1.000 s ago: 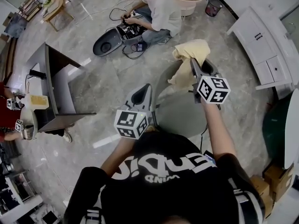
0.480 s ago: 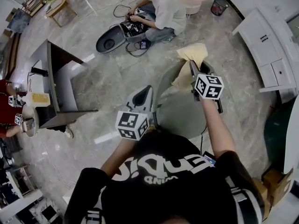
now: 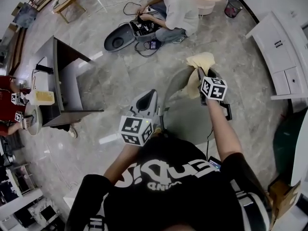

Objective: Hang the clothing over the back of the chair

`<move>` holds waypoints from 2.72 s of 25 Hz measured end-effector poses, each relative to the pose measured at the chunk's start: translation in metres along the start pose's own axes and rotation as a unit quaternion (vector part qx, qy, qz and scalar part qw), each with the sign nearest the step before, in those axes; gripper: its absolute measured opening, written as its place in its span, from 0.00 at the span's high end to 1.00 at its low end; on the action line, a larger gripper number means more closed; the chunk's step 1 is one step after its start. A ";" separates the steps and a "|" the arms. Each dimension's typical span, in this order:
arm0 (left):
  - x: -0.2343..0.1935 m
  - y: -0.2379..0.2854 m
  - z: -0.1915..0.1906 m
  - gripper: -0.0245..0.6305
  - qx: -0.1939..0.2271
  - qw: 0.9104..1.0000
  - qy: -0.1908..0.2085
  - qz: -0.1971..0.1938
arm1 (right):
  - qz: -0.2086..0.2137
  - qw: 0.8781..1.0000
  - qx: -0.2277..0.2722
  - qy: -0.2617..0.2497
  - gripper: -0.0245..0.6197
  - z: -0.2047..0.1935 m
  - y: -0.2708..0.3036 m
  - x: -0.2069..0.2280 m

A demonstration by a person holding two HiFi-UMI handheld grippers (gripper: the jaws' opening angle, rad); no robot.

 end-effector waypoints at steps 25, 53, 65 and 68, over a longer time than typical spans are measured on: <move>0.004 -0.015 0.001 0.94 0.004 1.000 -0.001 -0.003 | -0.043 0.997 -0.067 0.018 0.66 -0.061 -0.022 0.005; 0.034 -0.033 0.003 0.94 0.028 0.998 -0.012 -0.063 | 0.002 0.996 0.094 -0.008 0.91 0.034 -0.202 -0.070; 0.035 -0.051 0.006 0.94 0.040 0.996 -0.008 -0.073 | 0.005 0.986 0.162 -0.038 0.94 0.043 -0.261 -0.113; 0.034 -0.053 0.005 0.94 0.041 0.996 -0.004 -0.075 | -0.002 0.983 0.179 -0.044 0.94 0.035 -0.266 -0.112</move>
Point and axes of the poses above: the fingertips, and each gripper's own axes: y forward along the fingers, x to its right, z out of its top, the point moved 6 cm from there along -y, backward along the fingers, and after that the axes turned 14 degrees about x, right-handed, at the moved point
